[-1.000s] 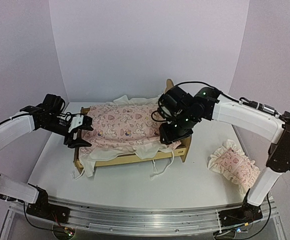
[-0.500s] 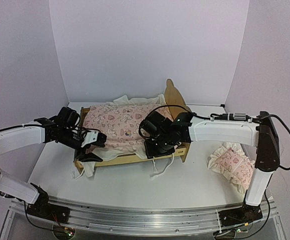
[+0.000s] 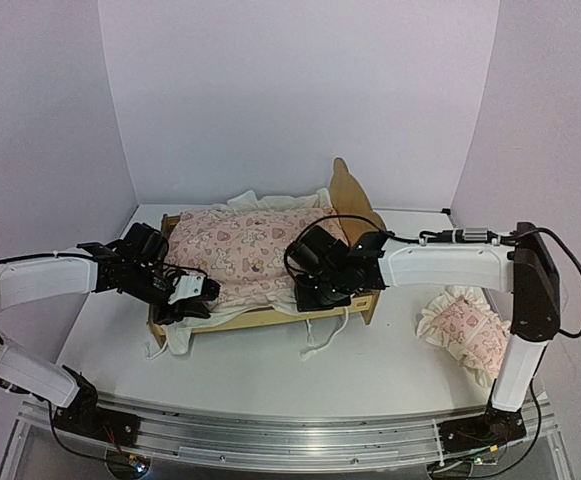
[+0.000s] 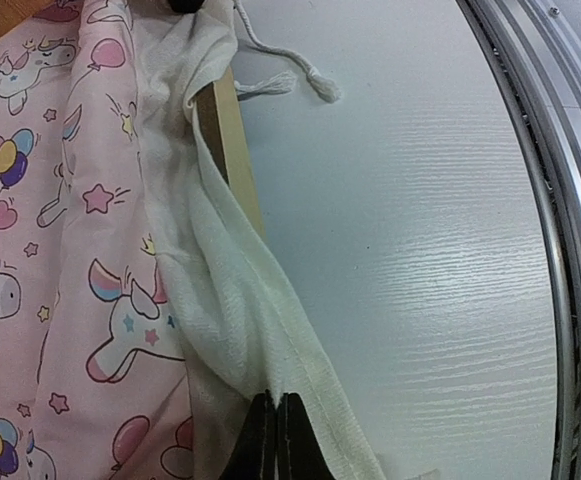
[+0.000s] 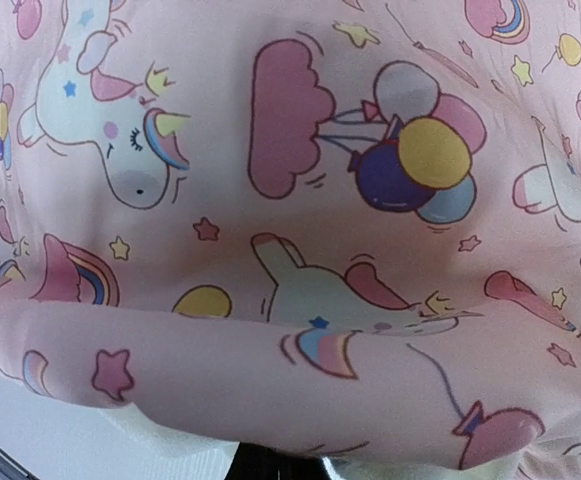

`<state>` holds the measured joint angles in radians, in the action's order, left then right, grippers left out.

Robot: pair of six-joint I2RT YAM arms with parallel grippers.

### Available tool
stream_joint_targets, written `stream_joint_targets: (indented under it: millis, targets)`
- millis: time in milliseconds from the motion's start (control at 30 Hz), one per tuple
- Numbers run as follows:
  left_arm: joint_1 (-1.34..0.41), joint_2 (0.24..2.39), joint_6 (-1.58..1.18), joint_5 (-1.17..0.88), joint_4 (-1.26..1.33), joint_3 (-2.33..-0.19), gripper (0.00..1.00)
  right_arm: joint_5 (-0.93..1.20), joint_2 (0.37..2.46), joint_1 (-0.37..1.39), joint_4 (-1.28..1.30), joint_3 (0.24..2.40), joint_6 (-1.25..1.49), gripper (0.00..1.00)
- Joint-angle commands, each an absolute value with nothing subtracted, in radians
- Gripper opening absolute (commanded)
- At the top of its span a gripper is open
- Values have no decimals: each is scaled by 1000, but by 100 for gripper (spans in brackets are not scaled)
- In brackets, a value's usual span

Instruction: Set up the pet bed

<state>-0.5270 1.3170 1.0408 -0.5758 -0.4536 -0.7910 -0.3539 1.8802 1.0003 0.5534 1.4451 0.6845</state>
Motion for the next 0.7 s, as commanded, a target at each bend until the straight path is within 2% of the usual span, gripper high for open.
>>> stream_joint_targets:
  millis: [0,167,467,667]
  targets:
    - [-526,1301,1035,-523,-474,-829,0,-340,1810,974,566,1396,668,0]
    - [-505,1287,1013,-484,-512,-874,0,-275,1731,941,568,1349,645,0]
    - [-462,1227,960,-616,-596,-941,0,-162,1648,901,569,1329,604,0]
    - [-412,1221,1016,-628,-641,-944,0,-86,1632,880,575,1322,605,0]
